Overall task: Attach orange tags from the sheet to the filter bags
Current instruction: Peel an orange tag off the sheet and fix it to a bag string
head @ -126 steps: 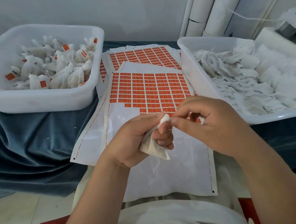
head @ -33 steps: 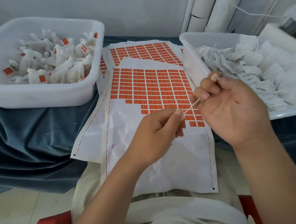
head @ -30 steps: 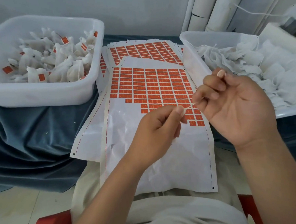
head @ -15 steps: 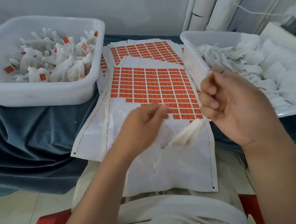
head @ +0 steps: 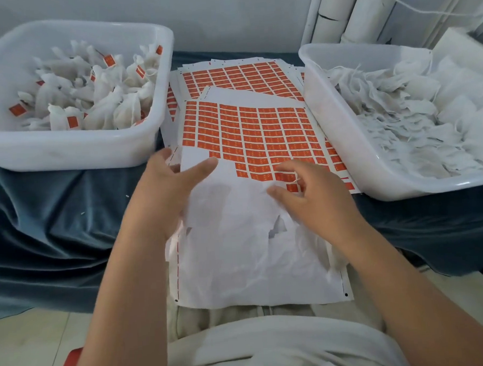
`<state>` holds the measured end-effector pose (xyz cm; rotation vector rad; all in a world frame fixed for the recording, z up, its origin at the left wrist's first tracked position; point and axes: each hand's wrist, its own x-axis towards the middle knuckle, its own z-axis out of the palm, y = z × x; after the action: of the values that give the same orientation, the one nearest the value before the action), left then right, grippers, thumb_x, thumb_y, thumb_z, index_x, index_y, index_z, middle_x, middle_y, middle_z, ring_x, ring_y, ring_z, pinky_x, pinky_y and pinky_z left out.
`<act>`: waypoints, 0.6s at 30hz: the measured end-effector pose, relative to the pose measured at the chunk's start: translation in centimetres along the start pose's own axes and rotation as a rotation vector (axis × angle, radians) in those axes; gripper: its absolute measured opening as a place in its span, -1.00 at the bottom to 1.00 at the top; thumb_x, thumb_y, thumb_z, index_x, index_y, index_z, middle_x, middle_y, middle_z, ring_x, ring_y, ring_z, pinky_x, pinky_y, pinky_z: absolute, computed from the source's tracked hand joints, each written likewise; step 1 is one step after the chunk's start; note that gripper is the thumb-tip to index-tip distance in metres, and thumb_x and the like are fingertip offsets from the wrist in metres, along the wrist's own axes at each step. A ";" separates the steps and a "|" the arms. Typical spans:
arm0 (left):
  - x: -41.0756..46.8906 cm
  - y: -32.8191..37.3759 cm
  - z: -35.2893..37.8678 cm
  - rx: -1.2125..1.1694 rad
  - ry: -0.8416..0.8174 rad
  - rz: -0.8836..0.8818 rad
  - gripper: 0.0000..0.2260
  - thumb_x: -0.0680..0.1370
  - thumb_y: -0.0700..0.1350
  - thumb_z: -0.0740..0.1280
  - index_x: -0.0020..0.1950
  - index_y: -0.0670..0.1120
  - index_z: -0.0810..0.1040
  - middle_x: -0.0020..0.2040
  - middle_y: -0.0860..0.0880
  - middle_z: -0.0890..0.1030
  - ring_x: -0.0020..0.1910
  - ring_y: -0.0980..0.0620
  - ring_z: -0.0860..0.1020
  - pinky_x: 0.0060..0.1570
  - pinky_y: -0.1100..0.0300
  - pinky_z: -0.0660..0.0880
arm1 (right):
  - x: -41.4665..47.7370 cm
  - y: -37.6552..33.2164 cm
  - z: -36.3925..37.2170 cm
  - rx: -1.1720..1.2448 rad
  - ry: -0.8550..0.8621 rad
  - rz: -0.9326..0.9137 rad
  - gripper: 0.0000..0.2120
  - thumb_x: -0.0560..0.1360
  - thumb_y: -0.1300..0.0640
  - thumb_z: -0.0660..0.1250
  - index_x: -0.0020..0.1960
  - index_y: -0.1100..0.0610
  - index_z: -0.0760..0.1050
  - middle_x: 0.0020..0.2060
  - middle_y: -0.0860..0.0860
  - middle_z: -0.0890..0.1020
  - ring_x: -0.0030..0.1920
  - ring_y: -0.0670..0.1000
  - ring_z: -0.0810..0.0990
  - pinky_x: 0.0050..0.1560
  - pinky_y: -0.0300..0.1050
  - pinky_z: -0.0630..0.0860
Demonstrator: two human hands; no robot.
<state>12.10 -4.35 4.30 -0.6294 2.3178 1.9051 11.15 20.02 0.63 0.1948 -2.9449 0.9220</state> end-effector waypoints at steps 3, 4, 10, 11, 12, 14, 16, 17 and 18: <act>0.5 -1.2 0.4 -0.193 -0.247 -0.023 -0.39 0.29 0.09 0.69 0.31 0.10 0.62 0.17 0.07 0.73 0.18 -0.10 0.69 0.24 -0.24 0.57 | -0.5 -1.1 -0.2 0.060 0.051 -0.097 -0.51 0.50 -0.38 0.30 0.35 -0.21 0.55 0.29 -0.25 0.62 0.06 -0.29 0.51 0.11 -0.42 0.40; 0.6 -1.6 0.6 -0.207 -0.280 0.007 -0.42 0.31 0.04 0.69 0.30 0.08 0.64 0.19 0.04 0.73 0.20 -0.13 0.69 0.26 -0.24 0.56 | -0.7 -1.5 -0.3 0.072 0.080 -0.138 -0.50 0.50 -0.38 0.29 0.33 -0.18 0.58 0.27 -0.23 0.64 0.08 -0.28 0.53 0.16 -0.35 0.47; 0.6 -2.3 1.2 -0.246 -0.408 0.183 -0.62 0.49 -0.06 0.57 0.30 0.08 0.67 0.26 -0.04 0.70 0.23 -0.14 0.68 0.28 -0.24 0.54 | -0.3 -3.4 -1.1 -0.045 0.139 -0.310 -0.61 0.59 -0.22 0.33 0.26 -0.03 0.69 0.06 -0.12 0.72 -0.02 -0.21 0.55 0.01 -0.50 0.31; 0.5 -2.3 1.2 -0.238 -0.417 0.194 -0.64 0.51 -0.07 0.55 0.30 0.09 0.67 0.25 -0.04 0.70 0.23 -0.13 0.68 0.28 -0.23 0.54 | -0.2 -3.5 -1.3 -0.085 0.127 -0.349 -0.66 0.60 -0.18 0.35 0.24 -0.02 0.70 0.01 -0.11 0.72 -0.07 -0.21 0.52 -0.04 -0.51 0.28; 0.5 -2.3 1.1 -0.229 -0.420 0.203 -0.65 0.52 -0.06 0.55 0.30 0.09 0.67 0.25 -0.04 0.71 0.22 -0.13 0.68 0.28 -0.23 0.54 | -0.1 -3.7 -1.5 -0.120 0.114 -0.389 -0.70 0.61 -0.14 0.36 0.21 -0.01 0.70 -0.03 -0.10 0.72 -0.12 -0.21 0.50 -0.09 -0.50 0.26; 0.4 -2.3 1.2 -0.204 -0.407 0.220 -0.66 0.52 -0.02 0.54 0.29 0.10 0.67 0.24 -0.02 0.71 0.22 -0.12 0.69 0.29 -0.23 0.54 | 0.2 -3.9 -1.9 -0.190 0.101 -0.477 -0.76 0.63 -0.08 0.38 0.13 0.03 0.72 -0.12 -0.07 0.71 -0.20 -0.14 0.53 -0.16 -0.41 0.35; 0.5 -2.3 1.3 -0.187 -0.385 0.223 -0.64 0.50 0.03 0.55 0.29 0.11 0.68 0.24 0.00 0.71 0.22 -0.12 0.69 0.29 -0.23 0.53 | 0.5 -4.0 -2.1 -0.267 0.104 -0.543 -0.78 0.65 -0.04 0.37 0.06 0.06 0.73 -0.19 -0.01 0.69 -0.25 -0.02 0.59 -0.21 -0.14 0.56; 0.5 -2.3 1.3 -0.182 -0.375 0.218 -0.63 0.49 0.05 0.55 0.29 0.10 0.68 0.24 0.00 0.71 0.21 -0.12 0.69 0.29 -0.24 0.53 | 0.5 -4.1 -2.1 -0.289 0.106 -0.560 -0.77 0.65 -0.03 0.36 0.04 0.08 0.73 -0.20 0.01 0.69 -0.26 0.01 0.60 -0.20 -0.04 0.61; 0.4 -2.3 1.3 -0.177 -0.369 0.211 -0.63 0.48 0.07 0.56 0.28 0.10 0.68 0.23 0.00 0.72 0.21 -0.12 0.69 0.29 -0.24 0.53 | 0.5 -4.2 -2.0 -0.294 0.111 -0.566 -0.78 0.65 -0.02 0.37 0.03 0.09 0.73 -0.20 0.02 0.70 -0.26 0.03 0.62 -0.18 0.00 0.63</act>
<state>12.25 -3.51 1.77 -0.0311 2.0659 2.1155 11.23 17.66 4.70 0.8667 -2.6375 0.4023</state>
